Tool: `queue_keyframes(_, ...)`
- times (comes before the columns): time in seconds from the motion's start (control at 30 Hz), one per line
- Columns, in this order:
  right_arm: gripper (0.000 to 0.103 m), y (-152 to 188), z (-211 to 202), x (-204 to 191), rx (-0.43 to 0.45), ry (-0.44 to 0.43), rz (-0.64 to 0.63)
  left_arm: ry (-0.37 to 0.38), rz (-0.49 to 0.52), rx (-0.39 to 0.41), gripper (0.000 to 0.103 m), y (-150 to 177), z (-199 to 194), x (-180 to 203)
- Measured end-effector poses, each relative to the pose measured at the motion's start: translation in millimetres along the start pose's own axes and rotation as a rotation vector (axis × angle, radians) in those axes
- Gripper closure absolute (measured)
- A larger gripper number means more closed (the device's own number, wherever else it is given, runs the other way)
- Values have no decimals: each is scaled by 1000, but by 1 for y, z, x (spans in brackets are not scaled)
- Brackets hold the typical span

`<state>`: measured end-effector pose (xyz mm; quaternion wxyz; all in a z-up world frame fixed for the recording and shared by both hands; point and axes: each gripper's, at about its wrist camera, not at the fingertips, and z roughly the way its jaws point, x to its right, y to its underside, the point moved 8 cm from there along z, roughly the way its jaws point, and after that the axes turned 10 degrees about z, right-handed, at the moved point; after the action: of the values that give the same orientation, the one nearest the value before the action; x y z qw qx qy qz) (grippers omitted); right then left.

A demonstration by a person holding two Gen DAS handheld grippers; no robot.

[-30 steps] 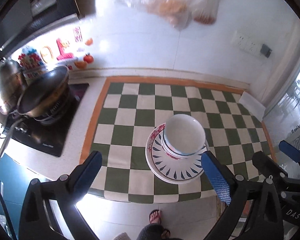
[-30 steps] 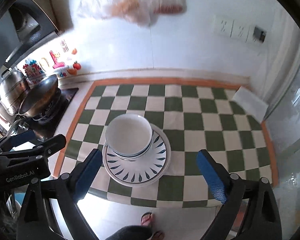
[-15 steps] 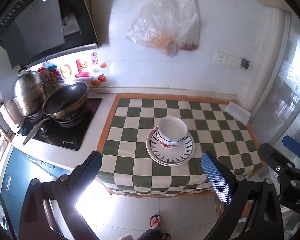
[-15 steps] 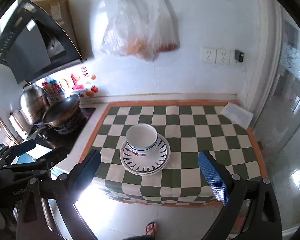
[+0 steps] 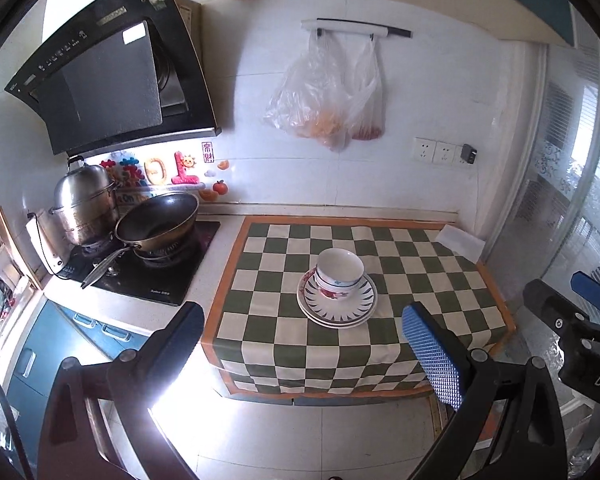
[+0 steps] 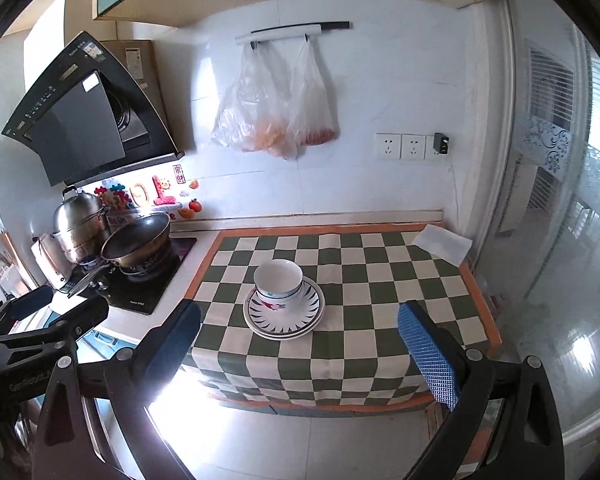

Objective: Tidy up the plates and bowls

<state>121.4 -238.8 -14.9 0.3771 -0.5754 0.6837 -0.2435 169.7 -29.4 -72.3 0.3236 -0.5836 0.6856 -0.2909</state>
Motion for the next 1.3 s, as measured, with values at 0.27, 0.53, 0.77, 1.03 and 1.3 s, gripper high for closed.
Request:
queue_keyframes(0.27,2,10,-27,-11,36,35,-13,13,-19,19,2,9,-14,-15)
queue_keyframes(0.53,2,19,-32,-25,44,56,-19,15,-9,27,2,18,-21,-28)
queue_keyframes(0.77,1,19,-32,-27,46,61,-18,14,5,30,2,21,-24,-31)
queue_keyframes(1.03,1,21,-29,-31,49,76,-15,23,14,35,2,21,-24,-32)
queue_keyframes(1.3,1,28,-24,-33,41,88,-1,24,14,33,2,21,-23,-32)
